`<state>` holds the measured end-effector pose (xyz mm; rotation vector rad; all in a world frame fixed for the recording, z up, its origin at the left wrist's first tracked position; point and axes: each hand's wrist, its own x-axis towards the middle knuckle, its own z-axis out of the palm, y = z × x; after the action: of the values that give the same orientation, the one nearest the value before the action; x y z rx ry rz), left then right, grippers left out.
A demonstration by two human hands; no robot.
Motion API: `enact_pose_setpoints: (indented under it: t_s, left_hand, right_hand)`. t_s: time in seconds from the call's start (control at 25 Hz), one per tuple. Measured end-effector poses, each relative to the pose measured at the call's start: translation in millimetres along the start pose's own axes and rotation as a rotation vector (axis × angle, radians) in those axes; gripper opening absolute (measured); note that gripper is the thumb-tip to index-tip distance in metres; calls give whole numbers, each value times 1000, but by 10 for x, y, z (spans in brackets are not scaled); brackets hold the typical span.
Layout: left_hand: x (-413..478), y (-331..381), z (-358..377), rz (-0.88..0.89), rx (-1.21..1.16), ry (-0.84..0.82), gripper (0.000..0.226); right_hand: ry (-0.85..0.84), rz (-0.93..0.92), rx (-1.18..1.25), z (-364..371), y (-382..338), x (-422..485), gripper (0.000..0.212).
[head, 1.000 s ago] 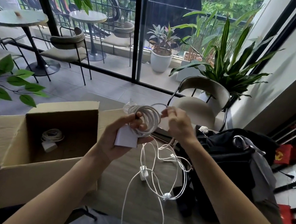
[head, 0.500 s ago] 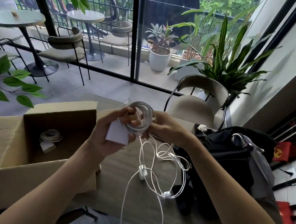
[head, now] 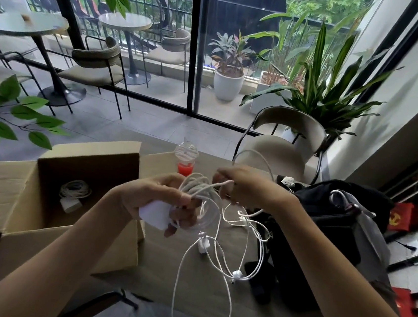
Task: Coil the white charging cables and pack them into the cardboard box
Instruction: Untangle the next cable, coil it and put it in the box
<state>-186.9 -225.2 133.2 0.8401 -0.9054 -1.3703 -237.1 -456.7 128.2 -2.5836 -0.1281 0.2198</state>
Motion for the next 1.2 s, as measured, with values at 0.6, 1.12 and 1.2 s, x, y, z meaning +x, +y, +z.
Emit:
enact_pose_setpoints:
  t_s: [0.6, 1.12, 1.2]
  left_hand:
    - [119, -160, -228, 416, 1360, 837, 15]
    - [206, -313, 142, 291, -249, 528, 28]
    - [270, -284, 71, 356, -71, 793, 25]
  right_hand:
    - [-44, -185, -17, -73, -510, -333, 27]
    - [395, -32, 95, 131, -139, -268, 20]
    - [163, 38, -43, 310, -174, -315, 19]
